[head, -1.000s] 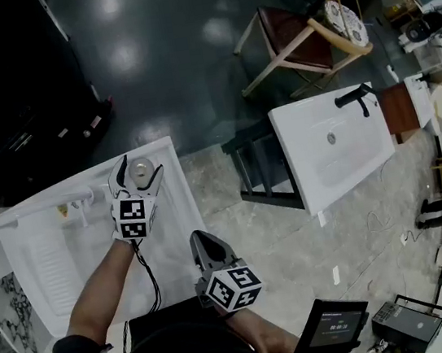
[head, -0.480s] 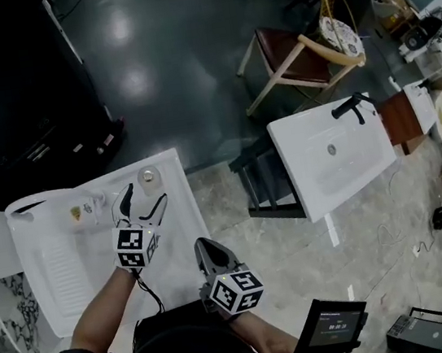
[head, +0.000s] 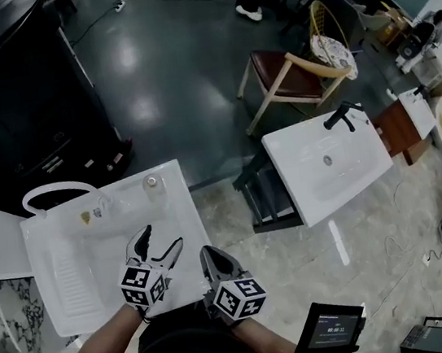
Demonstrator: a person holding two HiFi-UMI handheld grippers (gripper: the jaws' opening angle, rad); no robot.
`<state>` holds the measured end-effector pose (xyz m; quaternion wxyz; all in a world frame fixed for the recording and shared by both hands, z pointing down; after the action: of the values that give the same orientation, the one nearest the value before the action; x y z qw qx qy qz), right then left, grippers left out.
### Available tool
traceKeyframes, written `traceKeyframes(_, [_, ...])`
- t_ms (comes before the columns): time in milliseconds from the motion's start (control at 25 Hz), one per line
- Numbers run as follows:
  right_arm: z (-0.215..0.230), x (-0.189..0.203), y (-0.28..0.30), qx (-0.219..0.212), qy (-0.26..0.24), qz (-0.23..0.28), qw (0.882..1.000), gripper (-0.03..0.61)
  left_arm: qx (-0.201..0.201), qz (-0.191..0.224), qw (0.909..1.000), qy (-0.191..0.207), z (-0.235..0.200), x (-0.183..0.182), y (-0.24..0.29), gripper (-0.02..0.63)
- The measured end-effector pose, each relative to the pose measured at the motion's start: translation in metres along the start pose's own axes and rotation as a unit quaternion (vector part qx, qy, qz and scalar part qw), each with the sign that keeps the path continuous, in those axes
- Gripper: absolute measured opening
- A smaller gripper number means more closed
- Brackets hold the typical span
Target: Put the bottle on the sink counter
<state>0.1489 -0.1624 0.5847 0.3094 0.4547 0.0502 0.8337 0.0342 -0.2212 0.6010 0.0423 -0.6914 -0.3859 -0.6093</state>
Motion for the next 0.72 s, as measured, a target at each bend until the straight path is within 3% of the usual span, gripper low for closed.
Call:
traceKeyframes(200, [-0.007, -0.006, -0.018, -0.006, -0.004, 0.022, 1.0, -0.005, 0.031, -0.006, 0.9992, -0.023, 0.042, 0.003, -0.031, 0.376])
traceKeyframes(720, [-0.035, -0.013, -0.065, -0.033, -0.021, 0.056, 0.998, -0.005, 0.044, 0.02, 0.9975, -0.052, 0.089, -0.013, -0.085, 0.376])
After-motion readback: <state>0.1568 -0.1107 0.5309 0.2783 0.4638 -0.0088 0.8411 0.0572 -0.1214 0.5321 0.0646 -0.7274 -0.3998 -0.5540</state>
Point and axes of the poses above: the fingertips, and each gripper's own axes: y forward along the fingers, z to its right, x out of its underside, the point moved 2 cm from there along -y, backward along the fingers, and after that the axes turned 3 degrees about -x, right-handed, at the moved point
